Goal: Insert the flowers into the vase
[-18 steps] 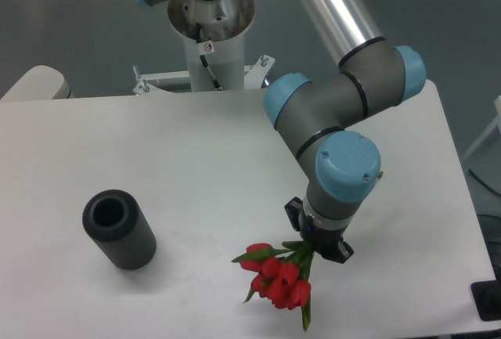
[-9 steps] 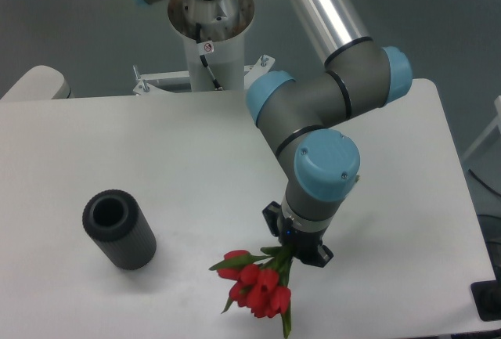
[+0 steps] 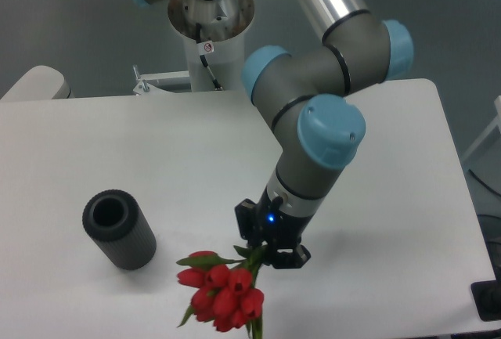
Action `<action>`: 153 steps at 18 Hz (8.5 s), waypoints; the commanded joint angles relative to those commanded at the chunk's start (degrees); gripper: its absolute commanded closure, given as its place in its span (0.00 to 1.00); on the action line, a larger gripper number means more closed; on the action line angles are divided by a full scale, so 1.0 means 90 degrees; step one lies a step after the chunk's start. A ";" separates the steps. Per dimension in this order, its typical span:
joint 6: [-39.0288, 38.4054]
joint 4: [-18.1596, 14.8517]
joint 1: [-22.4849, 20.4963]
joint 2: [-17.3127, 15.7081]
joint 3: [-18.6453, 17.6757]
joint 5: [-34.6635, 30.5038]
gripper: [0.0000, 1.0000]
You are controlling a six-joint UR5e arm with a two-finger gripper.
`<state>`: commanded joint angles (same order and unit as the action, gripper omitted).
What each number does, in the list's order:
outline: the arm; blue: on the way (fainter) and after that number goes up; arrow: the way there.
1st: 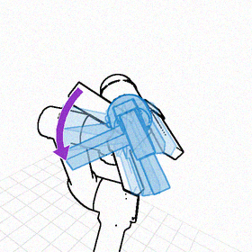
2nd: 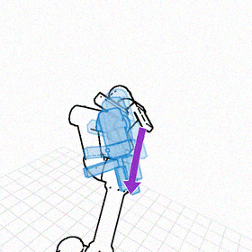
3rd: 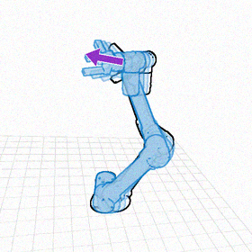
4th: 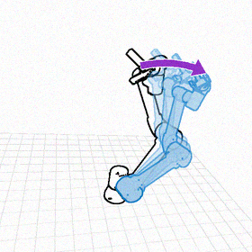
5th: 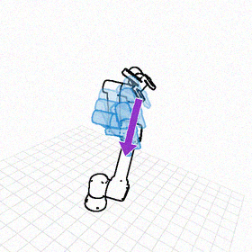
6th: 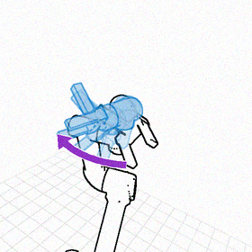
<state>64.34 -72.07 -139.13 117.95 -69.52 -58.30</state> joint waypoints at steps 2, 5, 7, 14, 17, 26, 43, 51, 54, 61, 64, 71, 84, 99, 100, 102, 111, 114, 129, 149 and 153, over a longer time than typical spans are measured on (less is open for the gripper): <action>-0.0107 0.0097 0.0000 -0.0088 -0.0088 0.0683 0.97; -0.0361 0.0088 -0.0058 -0.0186 -0.0302 0.2136 1.00; -0.0517 0.0117 -0.0059 -0.0234 -0.0381 0.2959 1.00; -0.0538 0.0127 0.0019 -0.0449 -0.0391 0.3536 1.00; -0.0518 0.0137 0.0029 -0.0528 -0.0439 0.4093 1.00; -0.0508 0.1230 0.0166 -0.0791 -0.1396 0.4544 1.00; -0.0440 0.2371 0.0391 -0.1133 -0.2519 0.5589 1.00; 0.0358 0.2530 0.0332 -0.1075 -0.2694 0.5579 1.00; 0.0741 0.2530 0.0332 -0.1104 -0.2958 0.5579 1.00; 0.0810 0.2539 0.0352 -0.1094 -0.3115 0.5569 0.98; 0.1267 0.2559 0.0352 -0.1084 -0.3417 0.5560 0.97; 0.2078 0.2559 0.0322 -0.0841 -0.3643 0.5511 0.96; 0.3095 0.2549 0.0157 -0.0518 -0.4102 0.5501 0.83; 0.2871 0.2520 -0.0380 -0.0576 -0.4190 0.5491 0.00; 0.2851 0.2520 -0.0448 -0.0606 -0.4170 0.5491 0.00; 0.2599 0.2520 -0.0604 -0.0645 -0.4092 0.5491 0.00; 0.1601 0.2510 -0.1619 -0.0168 -0.3195 0.5472 0.00; 0.1611 0.2510 -0.1845 0.0125 -0.3057 0.5413 0.00; 0.1611 0.2442 -0.1700 0.0771 -0.1457 -0.0169 0.00; 0.3056 0.0830 -0.1035 0.1494 0.0049 -0.3532 0.00; 0.3447 0.0791 -0.1045 0.1465 0.0020 -0.3562 0.00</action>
<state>95.36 -64.95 -148.54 131.13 -69.34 -90.35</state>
